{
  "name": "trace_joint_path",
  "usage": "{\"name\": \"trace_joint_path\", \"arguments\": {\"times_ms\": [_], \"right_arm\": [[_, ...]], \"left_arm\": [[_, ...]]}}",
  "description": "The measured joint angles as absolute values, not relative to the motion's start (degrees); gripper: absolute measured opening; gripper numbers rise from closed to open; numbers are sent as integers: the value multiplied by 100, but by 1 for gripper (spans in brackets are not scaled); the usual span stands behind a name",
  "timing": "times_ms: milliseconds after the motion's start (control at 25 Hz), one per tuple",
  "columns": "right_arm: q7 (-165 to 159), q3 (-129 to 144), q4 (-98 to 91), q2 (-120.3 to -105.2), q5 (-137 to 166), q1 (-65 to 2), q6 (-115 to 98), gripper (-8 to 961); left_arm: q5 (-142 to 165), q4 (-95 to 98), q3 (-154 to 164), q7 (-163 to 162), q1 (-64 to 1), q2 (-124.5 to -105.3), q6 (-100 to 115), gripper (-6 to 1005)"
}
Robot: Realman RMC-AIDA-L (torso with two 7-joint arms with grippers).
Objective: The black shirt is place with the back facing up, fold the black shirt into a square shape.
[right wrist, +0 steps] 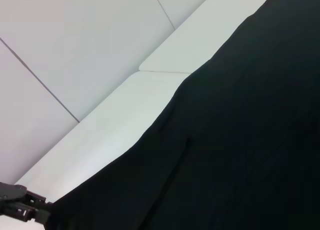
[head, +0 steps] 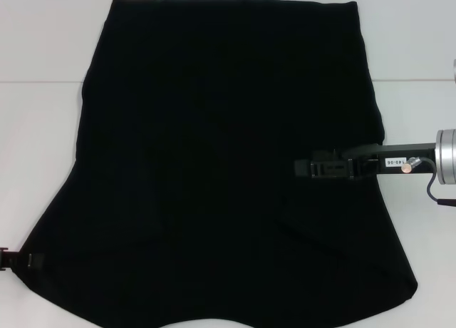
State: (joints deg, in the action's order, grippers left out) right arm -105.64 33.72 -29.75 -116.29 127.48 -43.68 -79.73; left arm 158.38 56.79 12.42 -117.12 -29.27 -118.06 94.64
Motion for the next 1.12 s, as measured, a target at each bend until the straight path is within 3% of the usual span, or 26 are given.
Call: {"name": "trace_joint_path", "arguments": {"times_ms": [360,480,720,1120], "right_arm": [[-10587,3388,-2974,-11575,12743,-4331,-8106,754],[-10608,3366,-2990,-11547,12743,-4278,-8137,753],[-10693,3364,-3014,-11393,12767,-4007,-8324,669],[-11147,3401,-3027,-10853,12861,-3055,-9057,672]], "left_arm": [[15888,5665,1277,-11812,-2927,-11803,9391,341],[15904,5640,1300,-11803,-2927,-11803,9357,119],[15882,5649,1273,-11807,-2932,-11803,9377,62],[15346,5410,1154,-11892,-2956,-11803,9485,15]]}}
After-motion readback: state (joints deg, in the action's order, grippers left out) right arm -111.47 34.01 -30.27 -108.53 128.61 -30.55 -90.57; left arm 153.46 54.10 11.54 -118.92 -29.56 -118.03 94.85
